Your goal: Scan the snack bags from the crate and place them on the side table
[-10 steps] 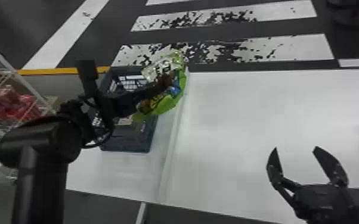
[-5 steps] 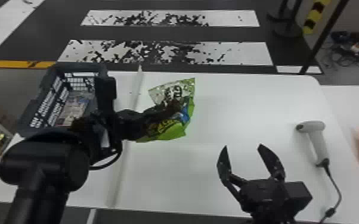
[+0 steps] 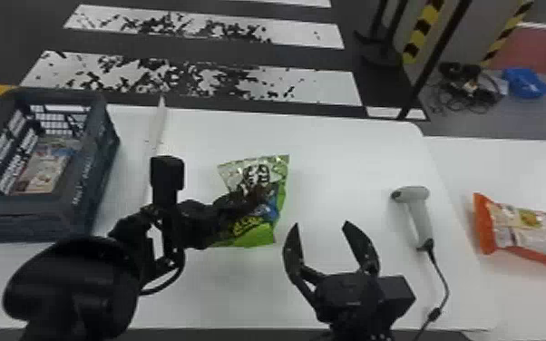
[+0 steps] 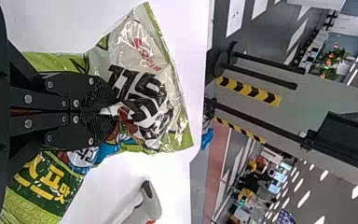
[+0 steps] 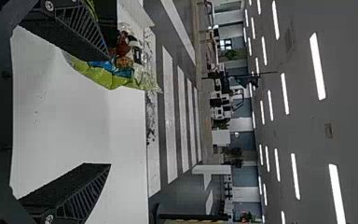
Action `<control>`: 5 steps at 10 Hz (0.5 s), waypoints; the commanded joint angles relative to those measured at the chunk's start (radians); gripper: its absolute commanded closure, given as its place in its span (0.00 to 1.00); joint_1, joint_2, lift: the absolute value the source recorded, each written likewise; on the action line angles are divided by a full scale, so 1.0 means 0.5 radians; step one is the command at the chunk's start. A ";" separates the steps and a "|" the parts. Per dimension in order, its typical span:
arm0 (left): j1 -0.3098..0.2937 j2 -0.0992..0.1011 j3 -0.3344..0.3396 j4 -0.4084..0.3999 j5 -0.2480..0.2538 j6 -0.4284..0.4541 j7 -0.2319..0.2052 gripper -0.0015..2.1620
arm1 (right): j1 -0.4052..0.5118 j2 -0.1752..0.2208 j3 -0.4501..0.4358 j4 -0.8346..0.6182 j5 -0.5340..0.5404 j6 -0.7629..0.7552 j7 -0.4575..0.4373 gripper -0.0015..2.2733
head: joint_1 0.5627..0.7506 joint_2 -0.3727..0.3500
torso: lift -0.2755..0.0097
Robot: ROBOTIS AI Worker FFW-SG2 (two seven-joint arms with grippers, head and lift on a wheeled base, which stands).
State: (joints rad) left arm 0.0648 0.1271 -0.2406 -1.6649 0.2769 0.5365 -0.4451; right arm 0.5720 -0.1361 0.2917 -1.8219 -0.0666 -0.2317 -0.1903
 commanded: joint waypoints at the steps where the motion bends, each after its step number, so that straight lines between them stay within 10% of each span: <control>1: 0.005 -0.006 -0.077 0.105 0.020 -0.179 0.004 0.08 | 0.013 0.002 -0.007 -0.010 -0.002 -0.004 -0.012 0.03 | 0.70 0.33 | 0.68; 5: 0.073 0.000 -0.019 0.062 0.026 -0.258 0.016 0.01 | 0.037 -0.001 -0.010 -0.035 -0.002 -0.017 -0.012 0.03 | 0.70 0.29 | 0.68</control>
State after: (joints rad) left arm 0.0924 0.1263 -0.2651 -1.6266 0.2872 0.4104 -0.4368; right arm 0.5882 -0.1360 0.2875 -1.8371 -0.0675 -0.2368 -0.1963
